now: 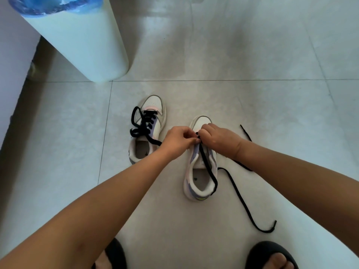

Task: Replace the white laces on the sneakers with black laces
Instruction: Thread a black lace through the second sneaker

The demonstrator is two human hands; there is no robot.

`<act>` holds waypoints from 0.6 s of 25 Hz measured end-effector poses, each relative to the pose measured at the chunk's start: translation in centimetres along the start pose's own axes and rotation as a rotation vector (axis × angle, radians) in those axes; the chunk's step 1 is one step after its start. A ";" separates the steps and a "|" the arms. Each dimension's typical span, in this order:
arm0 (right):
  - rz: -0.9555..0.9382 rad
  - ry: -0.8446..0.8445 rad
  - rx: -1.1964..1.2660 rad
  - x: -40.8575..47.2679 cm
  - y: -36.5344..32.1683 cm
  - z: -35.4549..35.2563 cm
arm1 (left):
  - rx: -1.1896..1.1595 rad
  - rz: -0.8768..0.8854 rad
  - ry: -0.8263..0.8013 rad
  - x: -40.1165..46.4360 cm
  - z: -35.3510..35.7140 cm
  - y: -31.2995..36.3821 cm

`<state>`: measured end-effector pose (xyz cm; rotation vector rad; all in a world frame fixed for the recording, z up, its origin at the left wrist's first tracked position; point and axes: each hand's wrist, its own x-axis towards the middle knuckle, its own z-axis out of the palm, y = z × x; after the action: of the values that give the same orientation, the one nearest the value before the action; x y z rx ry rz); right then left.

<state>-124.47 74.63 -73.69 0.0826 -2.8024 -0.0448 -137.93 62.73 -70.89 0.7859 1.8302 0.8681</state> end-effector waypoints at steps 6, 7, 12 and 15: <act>0.016 0.070 0.097 0.4 -0.6 0.5 | 0.225 0.032 -0.114 0.3 -0.4 0.6; 0.027 0.095 0.104 0.6 -0.6 0.5 | 0.275 0.050 -0.095 0.1 -0.3 0.7; 0.286 0.063 0.296 0.4 -0.8 0.4 | 0.249 0.079 -0.004 -0.4 0.2 -0.1; 0.305 0.049 0.307 0.2 -1.0 0.0 | 0.226 0.082 0.004 -0.6 0.3 -0.3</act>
<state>-124.60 73.61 -73.63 -0.2666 -2.7170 0.4532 -137.48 62.12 -70.99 1.0070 1.9331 0.7221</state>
